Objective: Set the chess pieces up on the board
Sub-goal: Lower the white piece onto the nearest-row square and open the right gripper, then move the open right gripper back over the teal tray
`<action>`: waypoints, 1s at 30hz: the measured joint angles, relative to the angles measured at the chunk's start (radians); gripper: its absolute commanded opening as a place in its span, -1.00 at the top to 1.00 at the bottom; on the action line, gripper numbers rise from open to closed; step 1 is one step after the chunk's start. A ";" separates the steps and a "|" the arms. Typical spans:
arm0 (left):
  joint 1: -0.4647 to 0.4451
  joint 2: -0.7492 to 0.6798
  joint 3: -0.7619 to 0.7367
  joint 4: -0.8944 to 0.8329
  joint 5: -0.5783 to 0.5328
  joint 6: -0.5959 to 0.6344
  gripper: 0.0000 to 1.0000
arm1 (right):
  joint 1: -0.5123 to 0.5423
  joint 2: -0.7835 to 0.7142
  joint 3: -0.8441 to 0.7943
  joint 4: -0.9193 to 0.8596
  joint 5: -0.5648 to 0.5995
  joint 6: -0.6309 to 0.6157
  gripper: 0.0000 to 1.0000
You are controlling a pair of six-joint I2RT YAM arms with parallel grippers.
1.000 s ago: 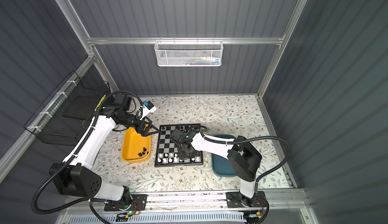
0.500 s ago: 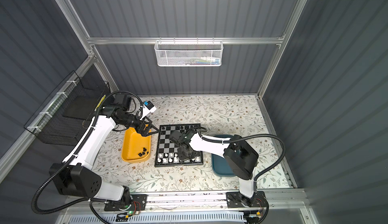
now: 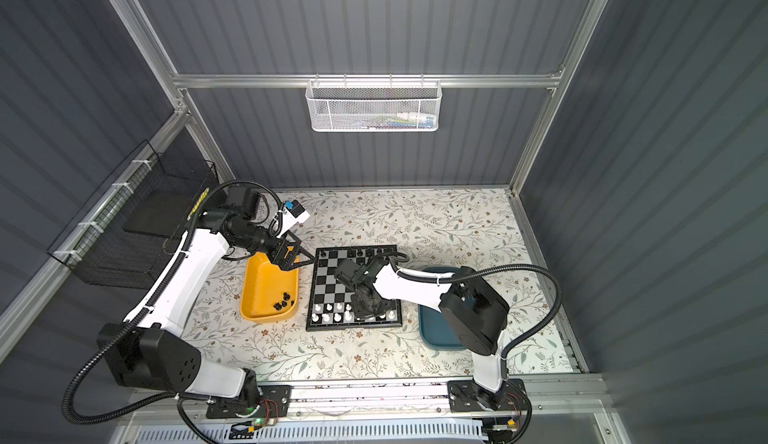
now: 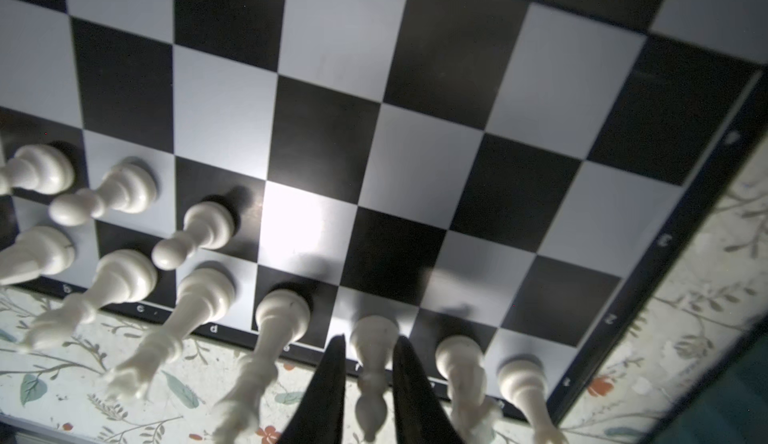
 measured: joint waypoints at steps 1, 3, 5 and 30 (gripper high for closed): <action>0.000 0.000 0.000 0.000 0.000 0.000 -0.99 | 0.000 0.000 0.000 0.000 0.000 0.000 0.48; 0.000 0.000 0.000 0.000 0.000 0.000 -0.99 | 0.000 0.000 0.001 -0.001 0.000 0.000 0.47; 0.000 0.000 0.000 0.000 0.000 0.000 -0.99 | 0.001 0.000 0.002 -0.002 0.002 0.000 0.46; 0.000 0.001 0.001 -0.009 0.000 0.005 -0.99 | -0.005 -0.126 0.119 -0.132 0.098 -0.042 0.43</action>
